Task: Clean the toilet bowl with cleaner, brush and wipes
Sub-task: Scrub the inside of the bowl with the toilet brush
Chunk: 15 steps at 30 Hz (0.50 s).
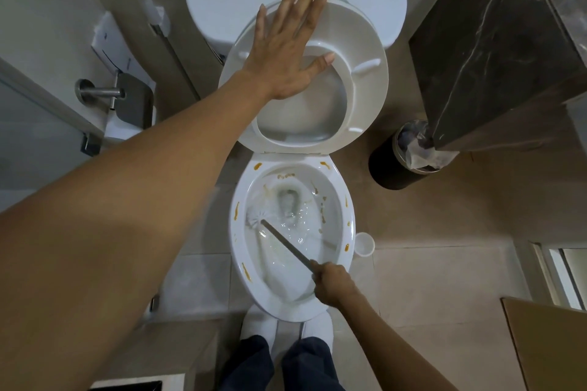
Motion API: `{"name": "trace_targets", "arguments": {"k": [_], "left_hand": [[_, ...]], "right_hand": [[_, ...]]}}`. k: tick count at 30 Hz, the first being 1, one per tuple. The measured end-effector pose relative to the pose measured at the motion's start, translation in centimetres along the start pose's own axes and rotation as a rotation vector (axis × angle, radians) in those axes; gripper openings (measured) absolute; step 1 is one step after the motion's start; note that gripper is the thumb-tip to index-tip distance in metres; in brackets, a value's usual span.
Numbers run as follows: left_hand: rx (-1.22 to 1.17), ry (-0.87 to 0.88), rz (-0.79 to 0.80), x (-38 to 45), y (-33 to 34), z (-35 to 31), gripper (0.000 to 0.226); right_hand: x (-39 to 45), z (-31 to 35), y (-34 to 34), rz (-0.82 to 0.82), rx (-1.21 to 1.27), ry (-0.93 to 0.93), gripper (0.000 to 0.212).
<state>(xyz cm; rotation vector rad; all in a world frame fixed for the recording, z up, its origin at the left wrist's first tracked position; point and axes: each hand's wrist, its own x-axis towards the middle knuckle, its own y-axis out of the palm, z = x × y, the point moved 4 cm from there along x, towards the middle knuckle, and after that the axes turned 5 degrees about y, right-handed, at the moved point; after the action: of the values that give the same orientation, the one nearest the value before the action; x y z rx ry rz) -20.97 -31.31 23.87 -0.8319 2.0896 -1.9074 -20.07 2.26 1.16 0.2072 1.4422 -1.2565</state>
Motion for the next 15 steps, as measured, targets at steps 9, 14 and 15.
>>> {"name": "trace_targets", "arguments": {"k": [9,14,15], "left_hand": [[0.002,-0.004,-0.052,0.1,0.4,-0.1,0.081],[0.001,-0.005,-0.046,0.0,0.2,-0.1,0.080],[0.001,-0.005,-0.044,0.0,0.3,-0.1,0.080]], "right_hand": [[3.4,1.2,-3.9,-0.167,0.069,0.028,0.034],[2.9,-0.1,-3.0,-0.197,0.206,0.136,0.041],[2.9,0.4,-2.6,-0.182,0.210,0.134,0.039]]}}
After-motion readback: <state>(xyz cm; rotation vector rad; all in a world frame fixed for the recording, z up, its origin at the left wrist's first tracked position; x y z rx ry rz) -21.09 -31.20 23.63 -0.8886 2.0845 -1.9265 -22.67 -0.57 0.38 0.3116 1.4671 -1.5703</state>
